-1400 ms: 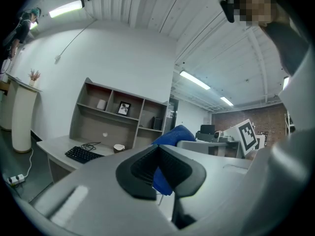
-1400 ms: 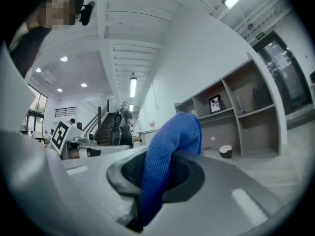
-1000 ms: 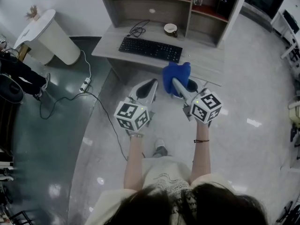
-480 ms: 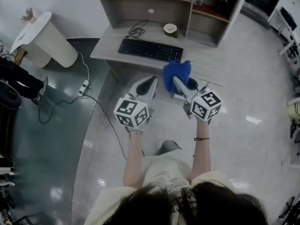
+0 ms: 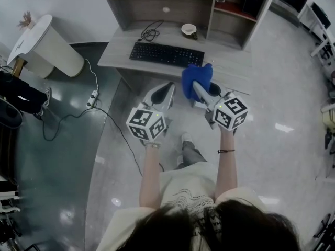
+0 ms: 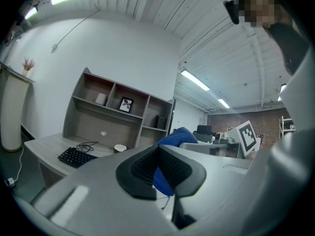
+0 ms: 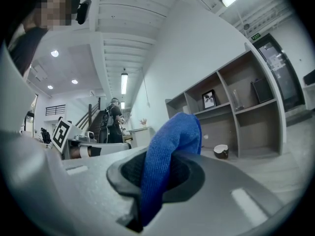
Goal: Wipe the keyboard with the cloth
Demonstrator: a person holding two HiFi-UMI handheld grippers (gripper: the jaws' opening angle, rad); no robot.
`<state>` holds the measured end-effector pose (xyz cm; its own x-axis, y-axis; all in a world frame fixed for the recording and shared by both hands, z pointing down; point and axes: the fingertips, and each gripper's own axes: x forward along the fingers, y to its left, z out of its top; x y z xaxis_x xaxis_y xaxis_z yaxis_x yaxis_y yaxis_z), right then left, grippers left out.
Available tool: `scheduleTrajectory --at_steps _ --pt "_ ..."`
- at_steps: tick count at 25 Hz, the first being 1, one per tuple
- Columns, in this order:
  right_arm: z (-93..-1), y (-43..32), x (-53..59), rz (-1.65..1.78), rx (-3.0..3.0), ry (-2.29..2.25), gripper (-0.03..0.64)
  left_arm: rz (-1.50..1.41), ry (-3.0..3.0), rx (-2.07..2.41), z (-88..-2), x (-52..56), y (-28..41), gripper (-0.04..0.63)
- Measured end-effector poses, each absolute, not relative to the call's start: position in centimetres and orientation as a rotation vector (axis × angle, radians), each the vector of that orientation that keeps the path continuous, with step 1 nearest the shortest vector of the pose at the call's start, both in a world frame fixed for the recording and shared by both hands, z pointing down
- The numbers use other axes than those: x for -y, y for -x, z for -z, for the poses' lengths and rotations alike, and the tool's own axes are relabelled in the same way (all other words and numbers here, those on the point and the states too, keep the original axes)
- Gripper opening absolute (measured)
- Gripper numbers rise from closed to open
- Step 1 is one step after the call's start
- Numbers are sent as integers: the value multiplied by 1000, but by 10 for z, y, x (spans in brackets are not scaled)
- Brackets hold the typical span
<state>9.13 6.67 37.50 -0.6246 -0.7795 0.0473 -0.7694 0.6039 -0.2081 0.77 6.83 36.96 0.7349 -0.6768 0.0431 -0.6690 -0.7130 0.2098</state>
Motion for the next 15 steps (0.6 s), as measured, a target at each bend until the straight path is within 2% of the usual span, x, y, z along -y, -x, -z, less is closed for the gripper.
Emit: scheduleTrajectory --at_steps 15 --pt "-387 -113 12 377 -2801 1337 58 -6 -2721 1051 -380 8 -32 5"
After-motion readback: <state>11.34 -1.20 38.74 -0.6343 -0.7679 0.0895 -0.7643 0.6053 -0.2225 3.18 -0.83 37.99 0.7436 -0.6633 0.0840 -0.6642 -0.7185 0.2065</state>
